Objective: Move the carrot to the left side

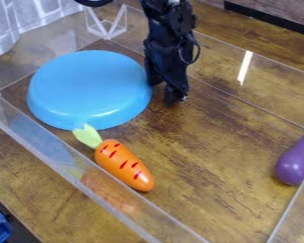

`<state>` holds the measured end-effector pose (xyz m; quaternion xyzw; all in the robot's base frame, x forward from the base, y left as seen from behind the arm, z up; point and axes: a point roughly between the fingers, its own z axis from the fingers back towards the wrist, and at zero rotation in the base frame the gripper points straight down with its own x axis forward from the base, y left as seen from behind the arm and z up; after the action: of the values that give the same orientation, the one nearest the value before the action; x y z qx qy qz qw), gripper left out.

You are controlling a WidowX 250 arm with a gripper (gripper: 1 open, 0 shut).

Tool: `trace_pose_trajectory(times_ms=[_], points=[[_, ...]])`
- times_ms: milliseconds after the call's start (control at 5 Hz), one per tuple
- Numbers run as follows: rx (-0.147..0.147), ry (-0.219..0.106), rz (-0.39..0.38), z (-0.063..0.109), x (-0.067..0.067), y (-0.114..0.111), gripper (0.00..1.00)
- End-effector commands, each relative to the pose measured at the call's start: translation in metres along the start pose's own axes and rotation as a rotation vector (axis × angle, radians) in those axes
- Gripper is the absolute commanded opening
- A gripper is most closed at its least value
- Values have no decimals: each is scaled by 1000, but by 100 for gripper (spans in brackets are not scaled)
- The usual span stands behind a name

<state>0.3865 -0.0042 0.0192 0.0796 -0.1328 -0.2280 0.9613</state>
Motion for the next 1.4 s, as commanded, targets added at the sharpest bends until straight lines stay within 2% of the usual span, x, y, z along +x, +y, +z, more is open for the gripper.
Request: trace_pose_trajectory(times_ms=[0,600,800,1200], points=[[-24,21,-11,-3,-11,-21,100],[-38,7,26,2,-21,-28,100],[-40,7,36,2,-21,-28,0],[-38,4,55,4,-19,-28,0]])
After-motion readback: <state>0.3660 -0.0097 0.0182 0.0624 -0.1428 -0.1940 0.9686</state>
